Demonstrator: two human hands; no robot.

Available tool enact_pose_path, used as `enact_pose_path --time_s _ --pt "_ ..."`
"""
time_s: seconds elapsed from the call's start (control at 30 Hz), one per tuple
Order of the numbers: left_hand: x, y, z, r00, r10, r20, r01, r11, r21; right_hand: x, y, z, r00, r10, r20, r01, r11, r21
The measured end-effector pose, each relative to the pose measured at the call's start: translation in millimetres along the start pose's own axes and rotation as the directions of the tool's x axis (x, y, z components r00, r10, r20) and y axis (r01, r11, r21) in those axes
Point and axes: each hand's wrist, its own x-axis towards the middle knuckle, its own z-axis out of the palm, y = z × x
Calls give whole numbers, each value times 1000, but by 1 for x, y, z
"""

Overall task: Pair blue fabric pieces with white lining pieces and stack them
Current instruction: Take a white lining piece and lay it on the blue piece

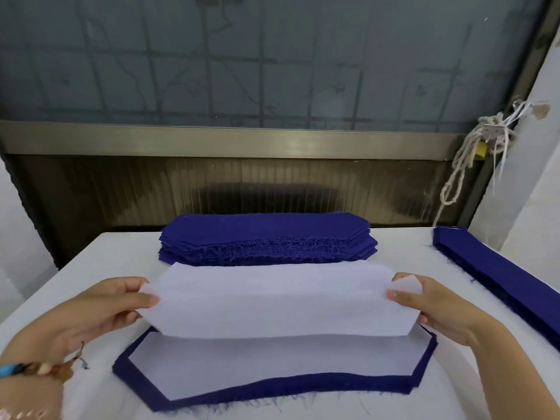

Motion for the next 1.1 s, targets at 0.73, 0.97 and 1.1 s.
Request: enact_pose_path --time_s 0.73,0.97,1.1 --pt "-2 -2 18 990 -136 -32 139 938 319 -2 7 -1 990 135 -33 -134 872 -471" --pt "0 -4 19 981 -172 -92 195 873 447 4 11 0 988 100 -114 -146 831 -537" --pt "3 -6 17 978 -162 -129 204 863 461 10 15 -2 988 -14 -155 -91 756 -649"
